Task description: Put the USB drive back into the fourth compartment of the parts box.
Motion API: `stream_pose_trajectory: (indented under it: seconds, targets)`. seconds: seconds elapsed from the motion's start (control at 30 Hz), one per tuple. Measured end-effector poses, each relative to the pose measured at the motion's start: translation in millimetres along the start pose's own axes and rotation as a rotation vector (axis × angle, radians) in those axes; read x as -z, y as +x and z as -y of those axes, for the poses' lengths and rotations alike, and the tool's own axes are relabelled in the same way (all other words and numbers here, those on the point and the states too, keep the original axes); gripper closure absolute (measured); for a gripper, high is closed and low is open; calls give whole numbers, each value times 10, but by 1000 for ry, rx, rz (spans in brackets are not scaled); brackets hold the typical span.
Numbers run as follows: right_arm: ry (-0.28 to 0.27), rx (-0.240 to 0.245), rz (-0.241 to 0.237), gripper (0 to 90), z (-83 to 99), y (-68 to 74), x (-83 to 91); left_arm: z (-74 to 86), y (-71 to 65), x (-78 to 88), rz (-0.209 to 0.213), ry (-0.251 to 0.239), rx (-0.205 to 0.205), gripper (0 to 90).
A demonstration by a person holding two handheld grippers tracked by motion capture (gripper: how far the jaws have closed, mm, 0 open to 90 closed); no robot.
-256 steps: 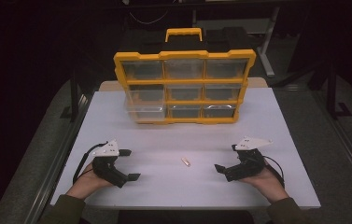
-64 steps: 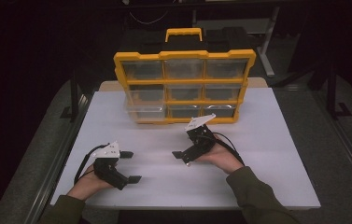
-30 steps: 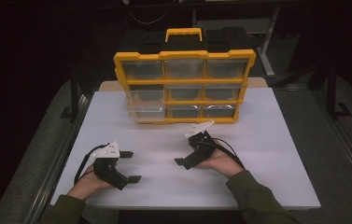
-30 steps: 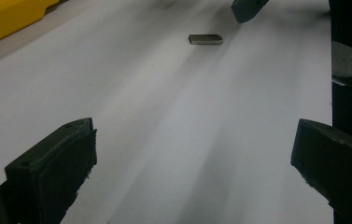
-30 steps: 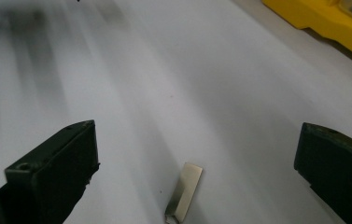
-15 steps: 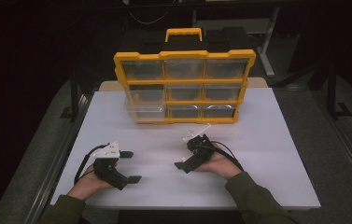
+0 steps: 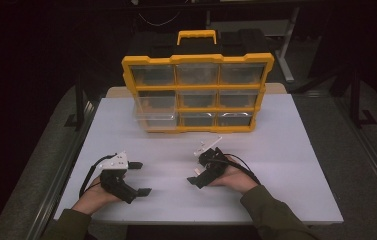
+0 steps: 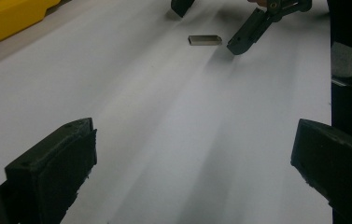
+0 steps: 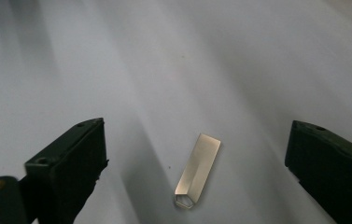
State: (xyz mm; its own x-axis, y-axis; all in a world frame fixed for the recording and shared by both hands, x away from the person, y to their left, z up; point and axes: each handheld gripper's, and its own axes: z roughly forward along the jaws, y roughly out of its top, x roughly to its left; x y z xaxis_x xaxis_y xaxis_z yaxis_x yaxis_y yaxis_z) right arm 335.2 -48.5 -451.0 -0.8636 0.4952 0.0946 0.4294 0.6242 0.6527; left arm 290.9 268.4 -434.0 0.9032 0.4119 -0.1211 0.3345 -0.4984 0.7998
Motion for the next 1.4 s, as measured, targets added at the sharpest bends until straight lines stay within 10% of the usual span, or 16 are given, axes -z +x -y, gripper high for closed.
stream_pose_trajectory:
  seconds: [1.4]
  targets:
    - [44,35,11,721,23,-13,66,-2,1,-1,-4,0,0,0]
